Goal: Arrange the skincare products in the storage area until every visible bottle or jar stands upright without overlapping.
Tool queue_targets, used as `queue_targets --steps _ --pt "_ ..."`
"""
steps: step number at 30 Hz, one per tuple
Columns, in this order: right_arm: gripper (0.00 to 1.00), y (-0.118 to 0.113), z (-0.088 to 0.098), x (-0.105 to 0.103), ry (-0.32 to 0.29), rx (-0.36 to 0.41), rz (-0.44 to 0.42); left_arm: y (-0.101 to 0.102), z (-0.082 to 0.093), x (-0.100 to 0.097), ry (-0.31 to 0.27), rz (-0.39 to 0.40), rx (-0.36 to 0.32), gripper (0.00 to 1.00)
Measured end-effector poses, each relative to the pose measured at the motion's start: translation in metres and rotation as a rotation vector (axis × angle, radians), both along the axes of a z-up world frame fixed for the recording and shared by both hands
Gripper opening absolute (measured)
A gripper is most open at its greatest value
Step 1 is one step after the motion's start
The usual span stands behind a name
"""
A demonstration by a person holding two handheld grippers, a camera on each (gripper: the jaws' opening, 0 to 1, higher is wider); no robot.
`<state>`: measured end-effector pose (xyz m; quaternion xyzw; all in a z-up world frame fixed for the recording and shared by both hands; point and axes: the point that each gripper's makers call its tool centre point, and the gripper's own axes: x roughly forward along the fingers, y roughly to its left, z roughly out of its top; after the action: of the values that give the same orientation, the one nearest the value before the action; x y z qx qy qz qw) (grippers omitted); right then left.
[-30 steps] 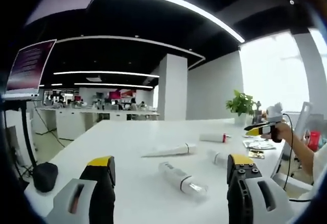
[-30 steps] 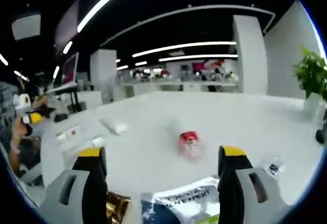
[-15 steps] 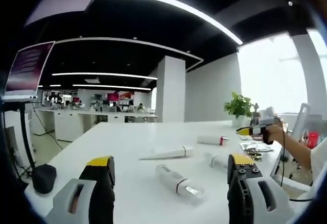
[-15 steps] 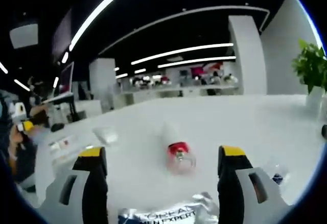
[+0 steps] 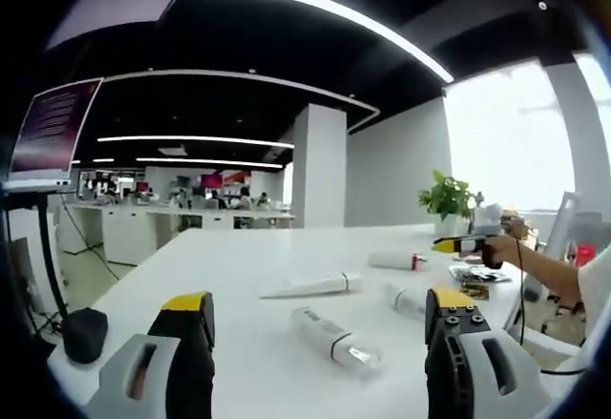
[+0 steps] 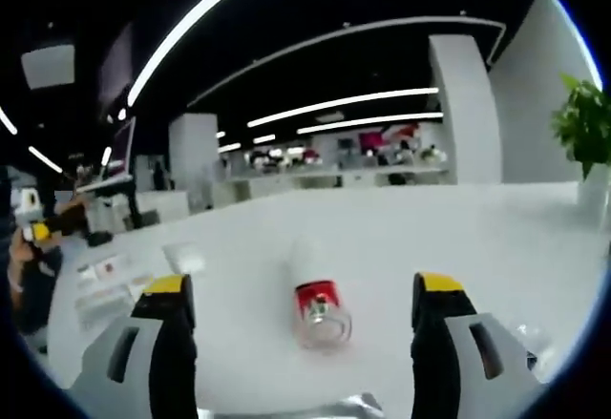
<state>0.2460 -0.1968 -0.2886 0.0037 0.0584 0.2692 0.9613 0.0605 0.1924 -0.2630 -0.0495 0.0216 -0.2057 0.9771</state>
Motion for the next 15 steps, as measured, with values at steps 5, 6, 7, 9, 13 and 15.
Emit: queue_targets --steps 5,6,7,9,13,15 --pt "0.93 -0.001 -0.010 0.005 0.023 -0.025 0.002 -0.003 0.000 -0.002 -0.002 -0.006 0.011 0.94" --pt "0.93 -0.002 -0.015 0.008 0.043 -0.039 0.001 -0.003 0.001 -0.002 -0.003 -0.009 0.009 0.94" --pt "0.93 -0.002 -0.018 0.009 0.050 -0.046 0.002 -0.004 0.000 -0.002 -0.002 -0.010 0.008 0.94" --pt "0.93 -0.004 -0.022 0.013 0.059 -0.051 -0.001 -0.003 -0.001 -0.001 0.002 -0.010 0.011 0.94" --pt "0.95 -0.006 -0.025 0.017 0.067 -0.036 -0.013 -0.002 -0.001 -0.001 0.003 -0.008 0.015 0.94" --pt "0.95 -0.008 -0.027 0.020 0.064 -0.051 -0.020 -0.001 0.000 -0.001 0.001 -0.006 0.013 0.94"
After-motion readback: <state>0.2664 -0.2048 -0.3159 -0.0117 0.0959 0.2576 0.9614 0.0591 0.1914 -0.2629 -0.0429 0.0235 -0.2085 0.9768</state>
